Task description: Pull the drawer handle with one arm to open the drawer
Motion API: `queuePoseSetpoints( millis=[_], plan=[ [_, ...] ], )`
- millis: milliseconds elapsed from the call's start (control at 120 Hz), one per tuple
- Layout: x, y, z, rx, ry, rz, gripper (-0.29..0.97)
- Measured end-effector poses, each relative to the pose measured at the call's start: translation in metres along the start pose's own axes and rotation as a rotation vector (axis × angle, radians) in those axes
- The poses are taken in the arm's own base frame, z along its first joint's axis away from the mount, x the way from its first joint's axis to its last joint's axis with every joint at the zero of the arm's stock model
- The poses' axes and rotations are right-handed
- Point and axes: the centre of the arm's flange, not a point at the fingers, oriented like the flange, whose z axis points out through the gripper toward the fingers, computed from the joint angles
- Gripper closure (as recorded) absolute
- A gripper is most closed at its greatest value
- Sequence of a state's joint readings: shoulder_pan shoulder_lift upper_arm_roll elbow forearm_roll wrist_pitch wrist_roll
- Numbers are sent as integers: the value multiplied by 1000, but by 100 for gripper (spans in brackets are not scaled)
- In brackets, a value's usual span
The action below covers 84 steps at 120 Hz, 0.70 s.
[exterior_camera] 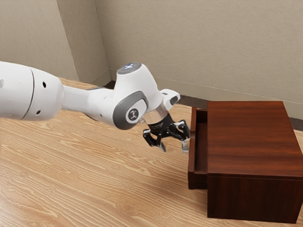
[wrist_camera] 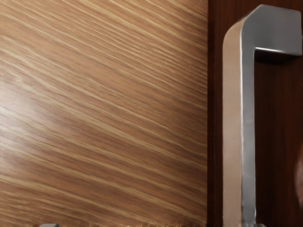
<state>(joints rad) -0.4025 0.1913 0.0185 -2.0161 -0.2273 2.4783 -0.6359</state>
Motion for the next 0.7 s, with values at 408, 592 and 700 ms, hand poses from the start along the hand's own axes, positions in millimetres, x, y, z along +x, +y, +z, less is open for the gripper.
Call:
queuePoseSetpoints(
  millis=[408, 592, 700],
  plan=[
    [-1, -69, -23, 25, 8, -84, 19],
    [-1, -95, -31, 36, 15, -114, 20],
    [-1, -109, -37, 38, 20, -128, 20]
  ],
)
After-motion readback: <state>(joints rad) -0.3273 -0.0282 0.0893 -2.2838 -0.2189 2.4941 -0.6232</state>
